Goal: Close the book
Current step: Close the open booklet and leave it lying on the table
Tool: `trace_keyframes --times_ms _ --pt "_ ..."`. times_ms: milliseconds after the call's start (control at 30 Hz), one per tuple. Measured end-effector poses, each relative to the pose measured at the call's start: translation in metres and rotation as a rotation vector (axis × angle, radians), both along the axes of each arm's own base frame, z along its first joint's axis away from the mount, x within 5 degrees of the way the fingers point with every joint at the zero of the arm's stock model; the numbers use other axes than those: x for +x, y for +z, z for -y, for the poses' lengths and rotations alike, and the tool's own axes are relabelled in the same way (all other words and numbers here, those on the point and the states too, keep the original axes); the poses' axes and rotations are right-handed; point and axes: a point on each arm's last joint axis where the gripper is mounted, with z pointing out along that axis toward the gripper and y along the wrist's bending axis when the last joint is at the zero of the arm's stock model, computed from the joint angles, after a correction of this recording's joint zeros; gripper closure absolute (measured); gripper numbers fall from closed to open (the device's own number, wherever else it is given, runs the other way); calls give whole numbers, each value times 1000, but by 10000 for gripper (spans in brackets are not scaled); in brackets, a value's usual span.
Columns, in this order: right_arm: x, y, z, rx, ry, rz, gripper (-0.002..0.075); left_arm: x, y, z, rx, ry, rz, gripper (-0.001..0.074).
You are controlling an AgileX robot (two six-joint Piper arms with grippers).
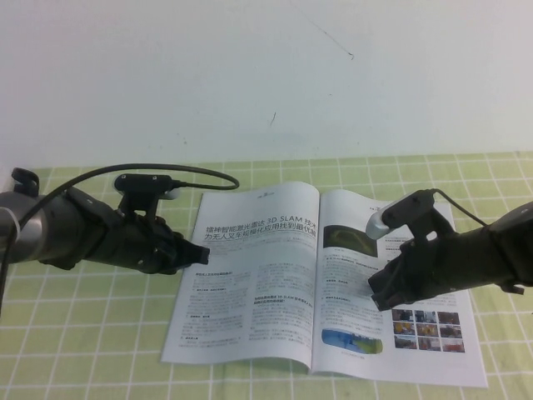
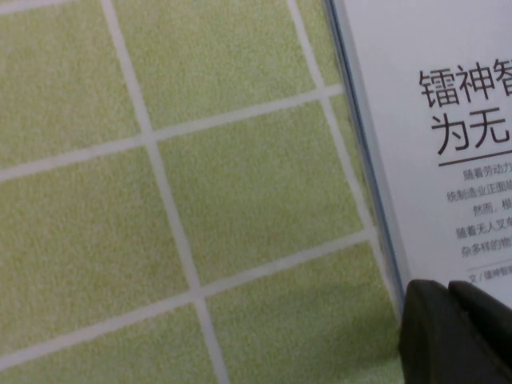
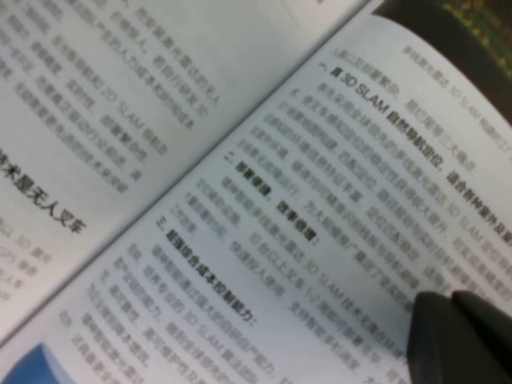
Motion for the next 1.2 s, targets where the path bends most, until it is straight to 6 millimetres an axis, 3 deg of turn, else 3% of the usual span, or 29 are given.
trace_keyframes --times_ms 167,433,700,867,1000,1100,1200 --pt "0 0 0 3 -3 -4 730 -5 0 15 -56 -13 -38 738" --pt "0 -1 0 19 -28 -25 730 -29 3 71 -233 -127 -144 738" --pt "0 0 0 19 -32 -21 729 -41 29 103 -595 -253 -149 738" --pt "-2 12 2 -4 -5 21 730 -38 52 110 -677 -343 -87 738" --pt "-3 37 3 3 6 89 730 -34 61 110 -693 -357 -59 738" --pt "-4 42 2 14 3 90 730 -29 73 98 -670 -324 -7 738" --pt "-6 38 1 18 19 66 730 -21 86 74 -517 -259 89 738"
